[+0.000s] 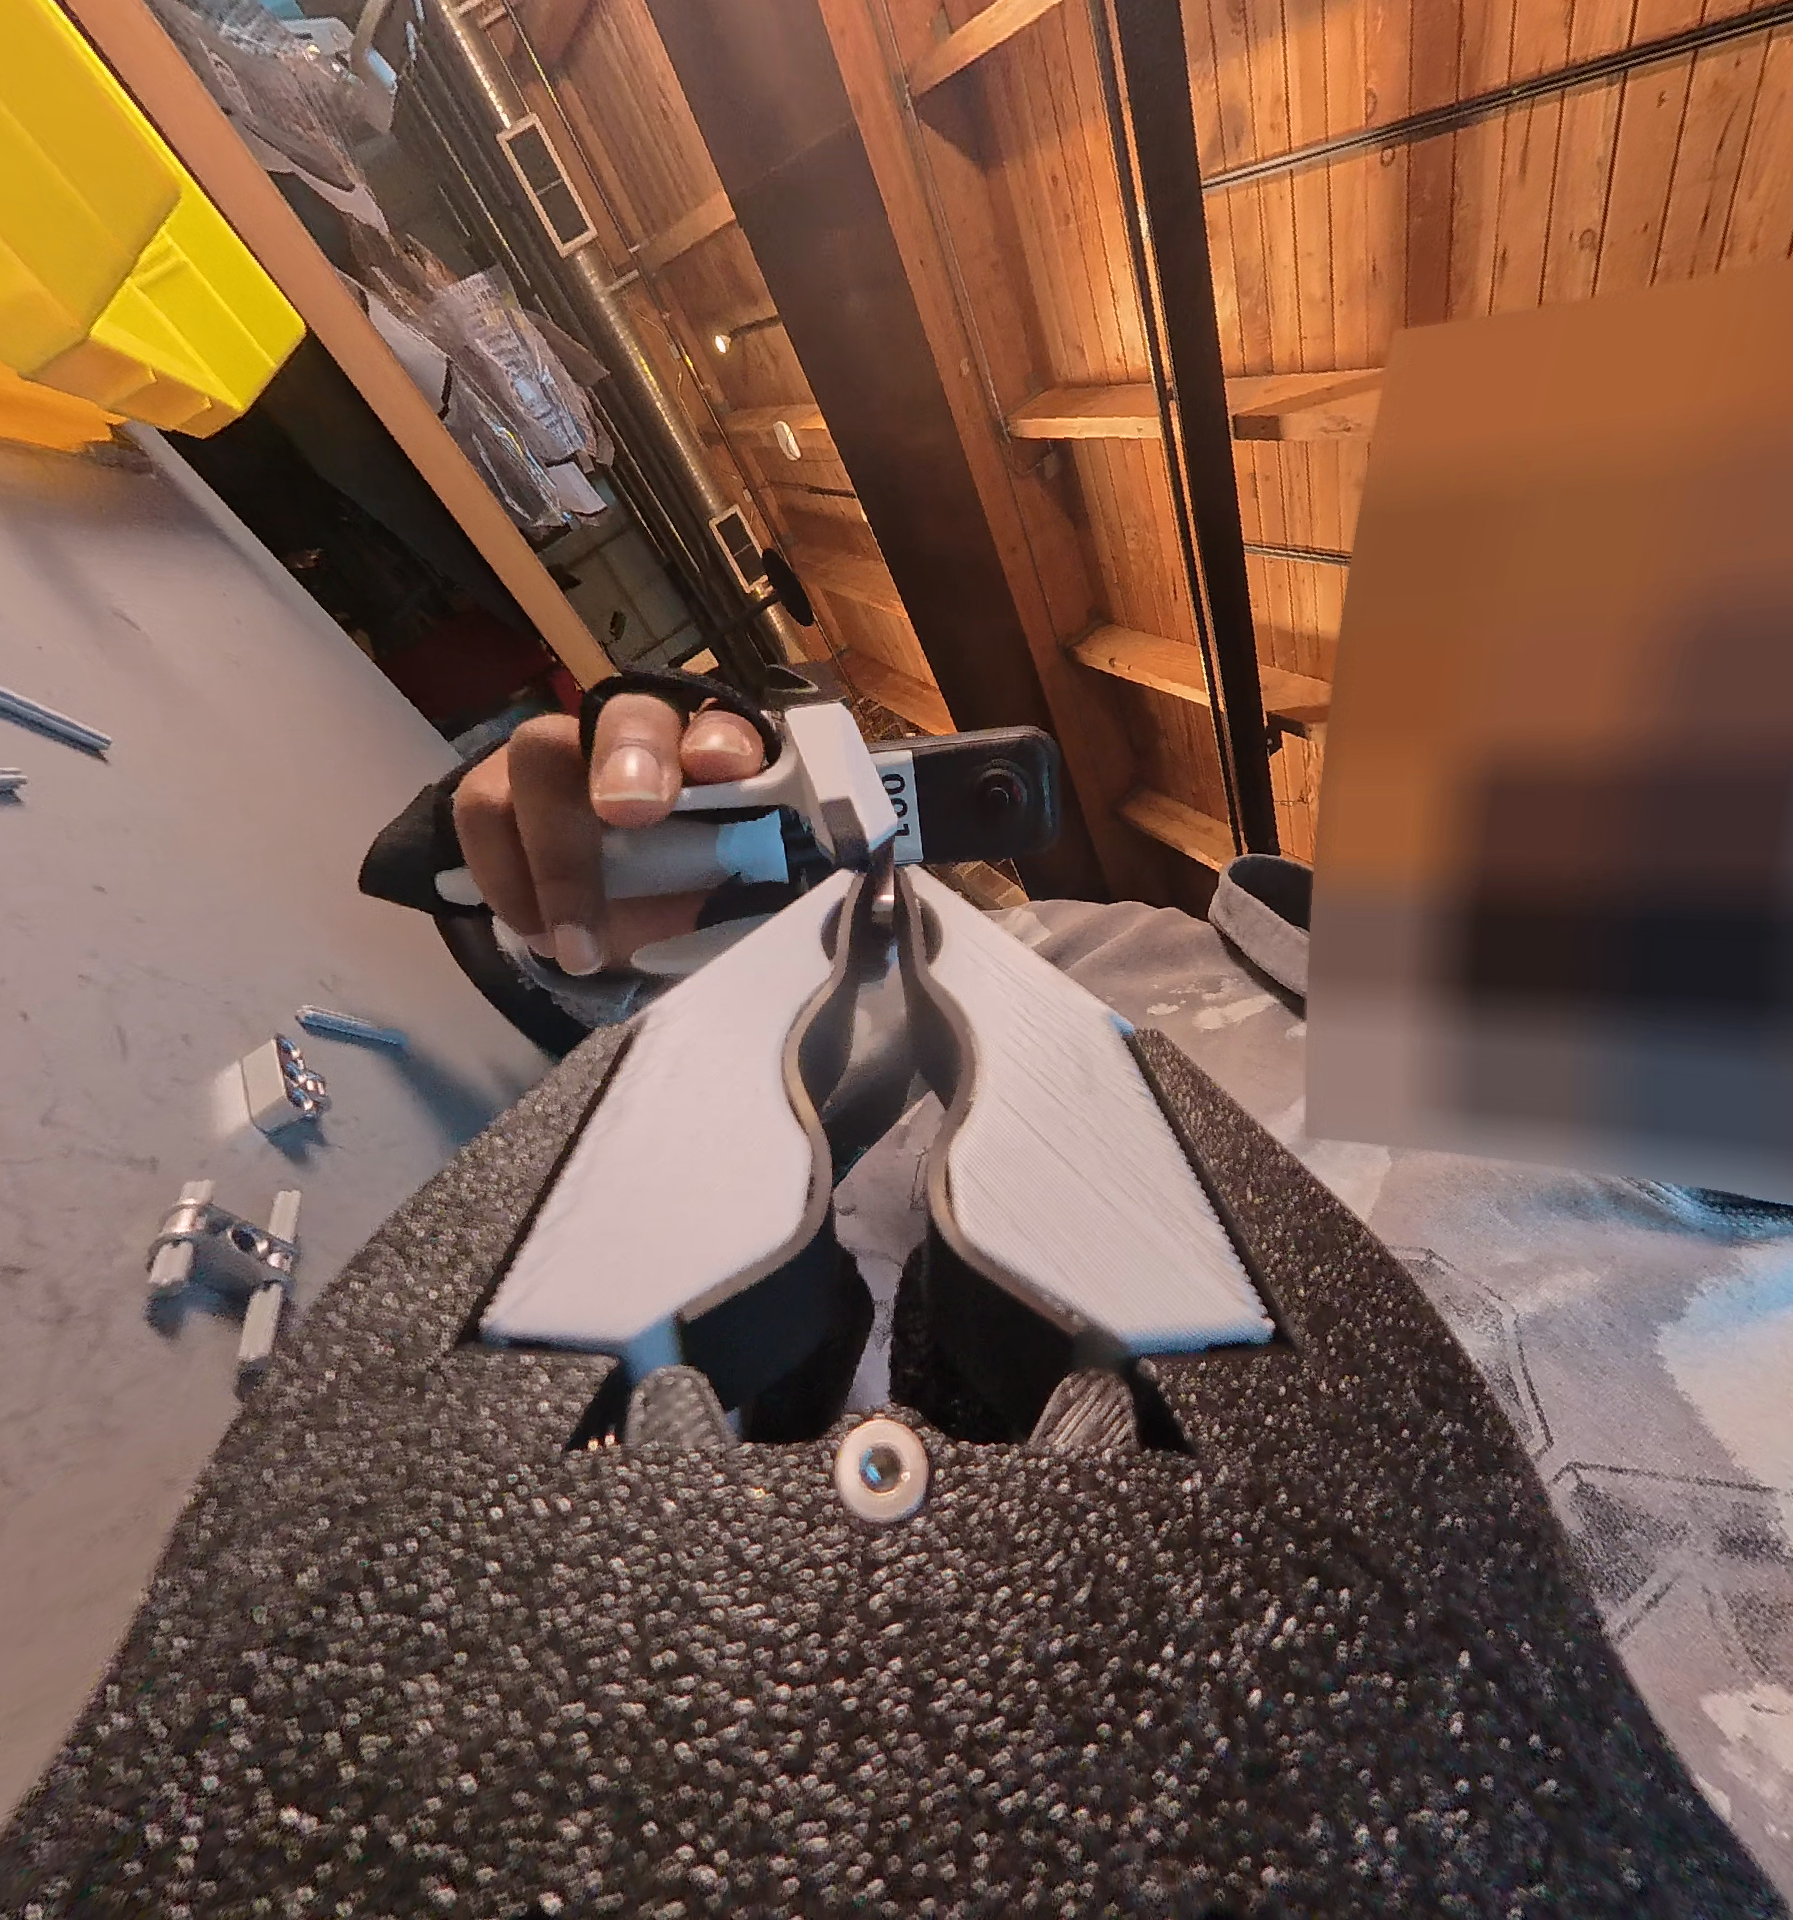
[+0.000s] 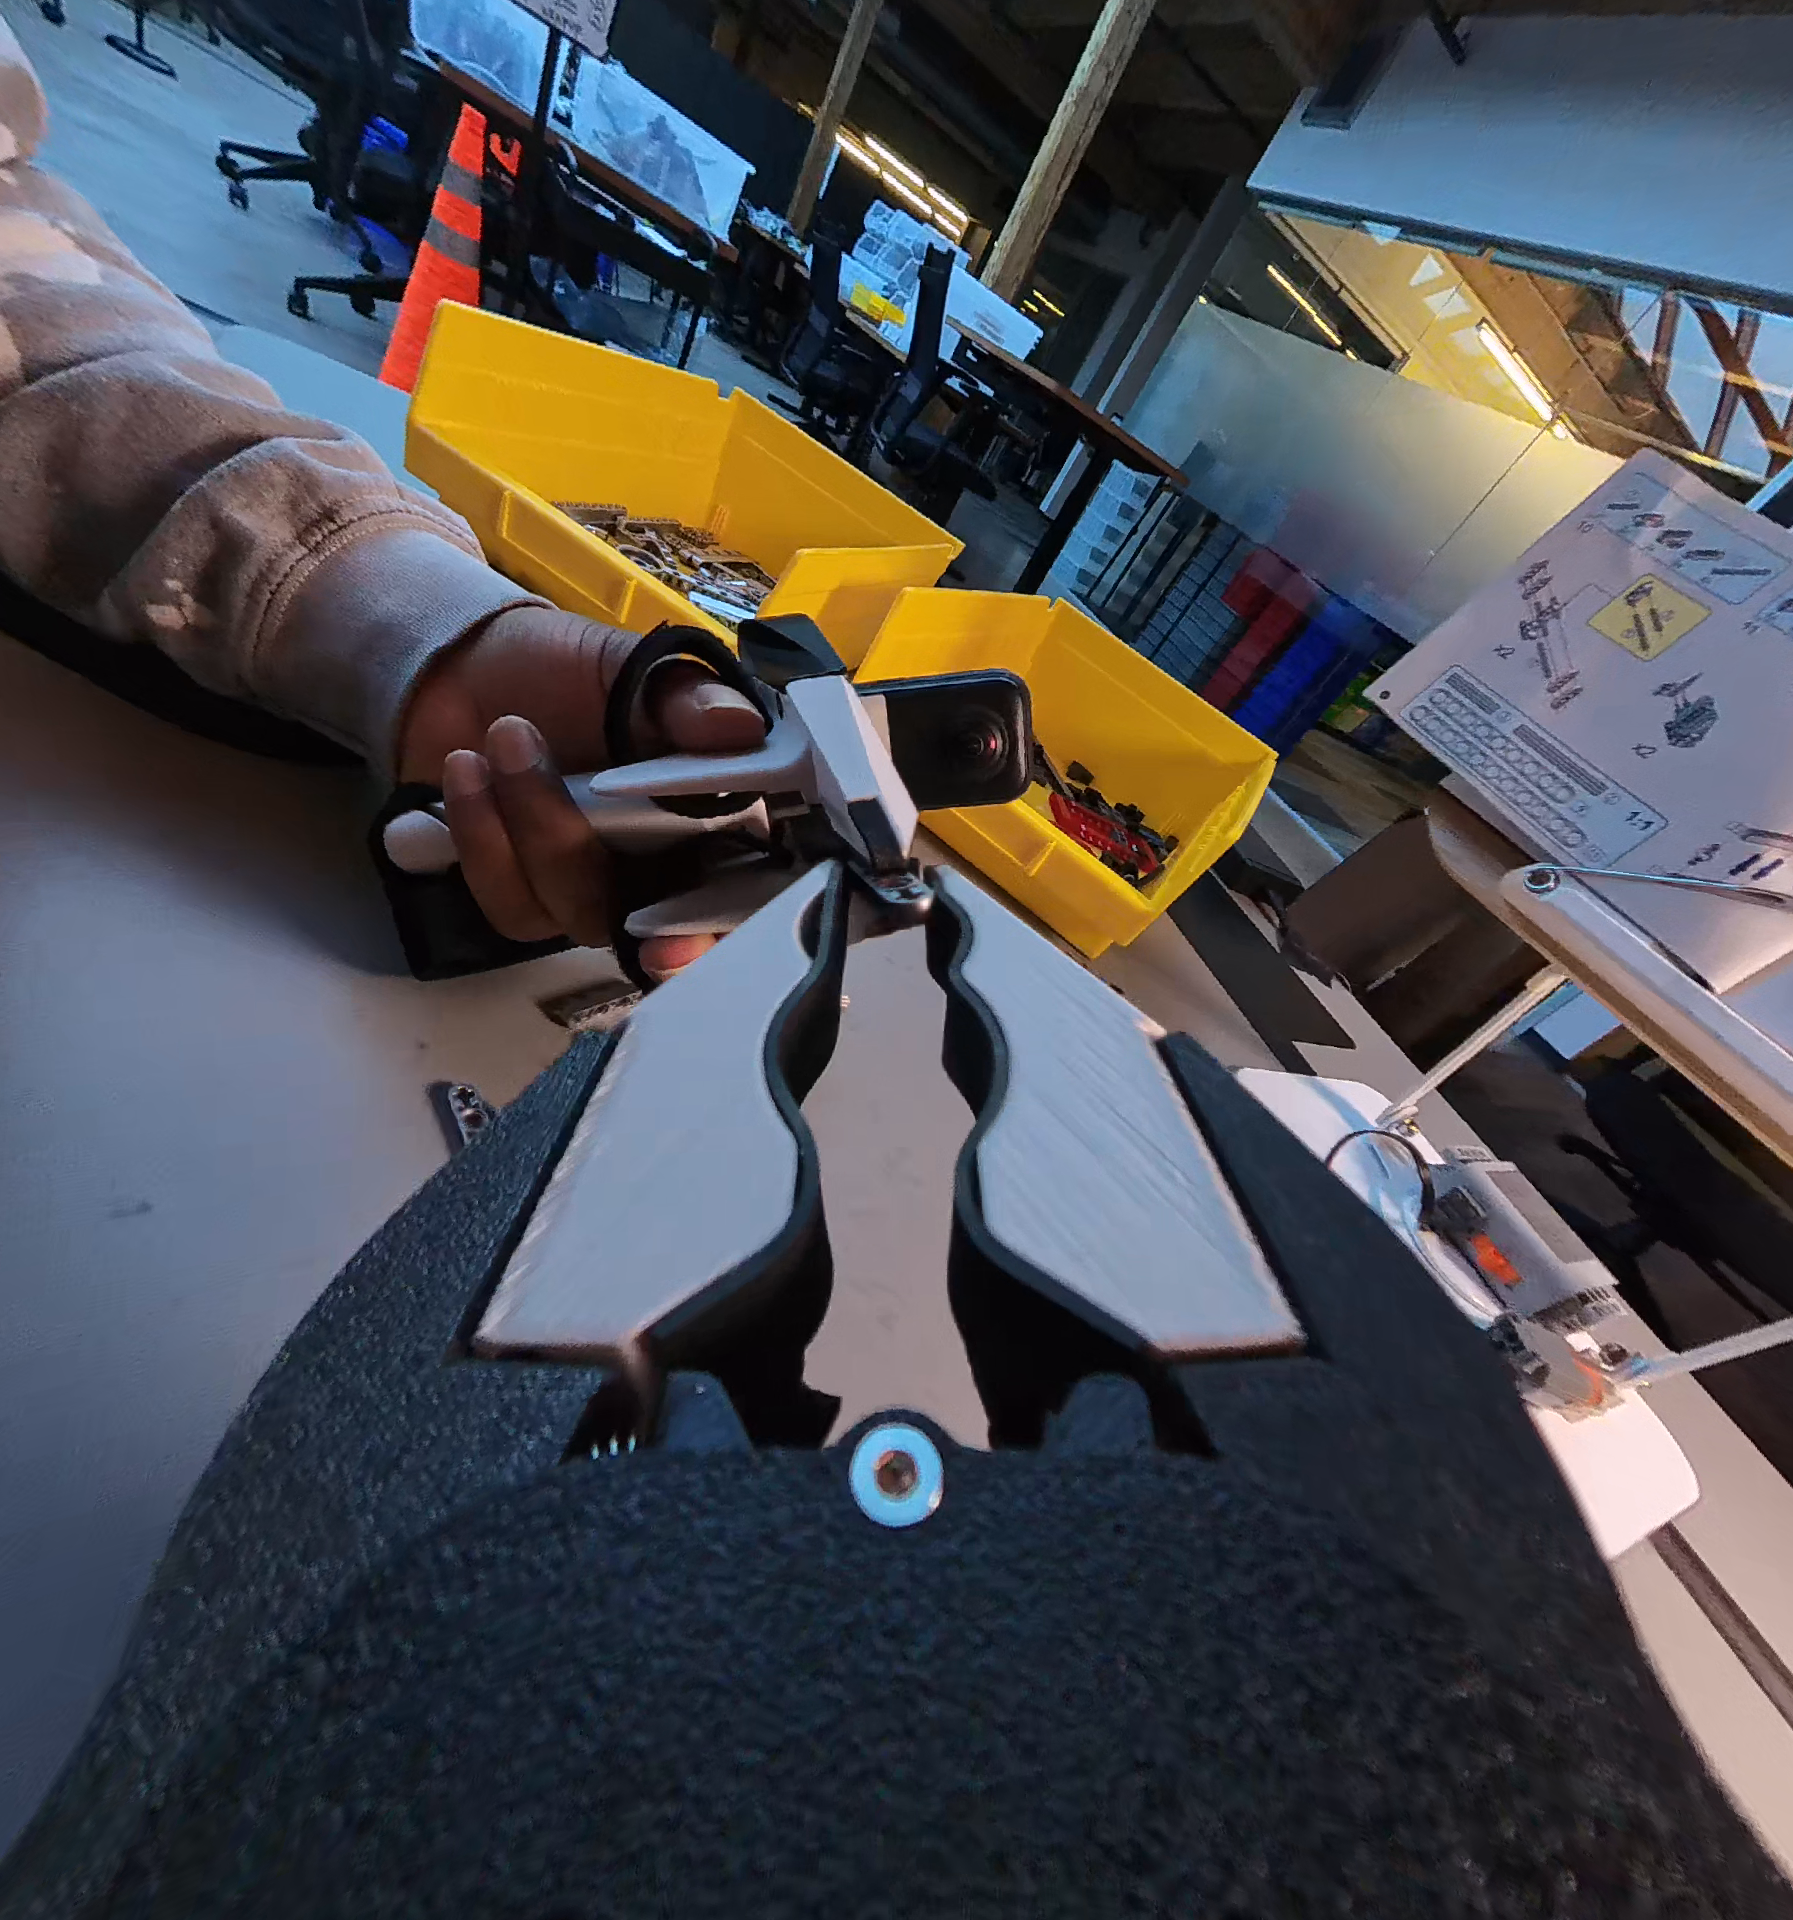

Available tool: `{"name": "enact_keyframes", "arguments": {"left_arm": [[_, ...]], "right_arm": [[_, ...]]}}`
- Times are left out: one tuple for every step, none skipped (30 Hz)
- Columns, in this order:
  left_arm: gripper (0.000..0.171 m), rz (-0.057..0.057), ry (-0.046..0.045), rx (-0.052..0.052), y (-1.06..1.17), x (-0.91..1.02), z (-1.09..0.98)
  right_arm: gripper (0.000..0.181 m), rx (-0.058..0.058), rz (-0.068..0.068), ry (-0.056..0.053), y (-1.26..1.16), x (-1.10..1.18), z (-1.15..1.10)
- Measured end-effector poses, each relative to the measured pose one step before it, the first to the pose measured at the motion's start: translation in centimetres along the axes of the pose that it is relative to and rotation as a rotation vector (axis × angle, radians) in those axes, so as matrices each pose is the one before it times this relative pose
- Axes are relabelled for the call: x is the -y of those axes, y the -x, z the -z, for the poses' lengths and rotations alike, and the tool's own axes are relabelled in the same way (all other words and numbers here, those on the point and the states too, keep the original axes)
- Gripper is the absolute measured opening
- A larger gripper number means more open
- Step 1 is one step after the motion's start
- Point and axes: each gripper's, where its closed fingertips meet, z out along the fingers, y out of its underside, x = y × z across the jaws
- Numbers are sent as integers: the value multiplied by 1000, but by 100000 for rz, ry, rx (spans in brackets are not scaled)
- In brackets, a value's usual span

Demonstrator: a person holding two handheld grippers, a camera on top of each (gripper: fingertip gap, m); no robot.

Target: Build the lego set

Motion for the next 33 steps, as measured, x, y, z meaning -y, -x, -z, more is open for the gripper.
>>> {"name": "enact_keyframes", "arguments": {"left_arm": [[2,148,-121,-149,-21,0,2],[2,218,-334,-142,-9,44,42],[2,196,-232,-25,12,42,56],[2,79,-167,193,46,34,48],[2,84,-123,100,40,16,24],[2,192,-3,-201,-2,-4,-9],[2,205,213,-236,-10,-45,-46],[2,102,361,-86,10,-69,-71],[2,103,425,-76,25,-98,-65],[2,248,509,-78,17,-122,-53],[2,235,275,252,77,-87,-21],[2,367,53,58,43,-52,-15],[2,263,95,-182,-9,-32,-31],[2,53,127,-87,-8,-20,-33],[2,-37,101,-6,-1,-17,-15],[2,69,8,-61,-8,-2,14],[2,219,-101,-135,-8,4,28],[2,222,-218,-121,-9,40,44],[2,63,-254,-59,-13,49,44],[2,-113,-369,-14,-16,97,61],[2,-145,-701,-39,-24,150,101],[2,-26,-1025,-20,-17,206,158],[2,27,-882,198,26,189,160],[2,-69,-483,385,44,119,133],[2,-114,-187,279,33,38,46],[2,-118,208,67,10,-25,-36],[2,-146,688,122,35,-116,-100],[2,-214,903,278,62,-168,-131],[2,-156,825,191,45,-164,-122],[2,-76,527,13,12,-103,-73],[2,-130,360,191,19,-73,-15],[2,-102,10,283,31,-2,7],[2,-105,-55,166,4,16,8]], "right_arm": [[12,434,-739,-531,29,68,49],[13,160,-887,-530,-47,76,63],[16,-699,-602,-917,-175,134,86],[23,-773,-471,-966,-186,169,92],[32,204,-783,-289,-66,75,30],[40,865,-1097,191,65,12,-37],[43,1032,-644,198,165,-11,-83],[40,740,451,120,213,0,-83],[29,364,1390,691,198,-93,-63],[16,529,1716,1091,232,-149,-49],[13,-913,816,830,-73,-128,-33],[12,316,68,247,18,-57,18],[12,706,-774,-207,32,6,36],[12,527,-830,-417,23,40,52],[12,182,-391,-332,5,17,31],[12,41,-51,-281,1,19,31],[12,35,-172,-193,6,8,7],[11,99,-364,-107,-13,10,8],[11,28,-432,-205,-35,15,13],[11,-22,-585,-330,-60,28,27],[11,-167,-965,-478,-97,49,41],[11,-710,-1429,-809,-206,83,85],[14,-1177,-1489,-913,-315,112,102],[22,-1560,-1272,-818,-386,126,97],[31,-449,-1028,-365,-225,102,42],[38,166,-963,76,-70,34,-34],[43,805,-489,284,139,-16,-119],[42,1301,266,534,328,-89,-144],[36,1002,850,345,348,-76,-130],[20,653,1085,233,301,-64,-73],[11,565,702,297,207,-62,-38],[11,-27,-11,144,-13,-24,1],[10,461,-450,55,-19,-14,27]]}}
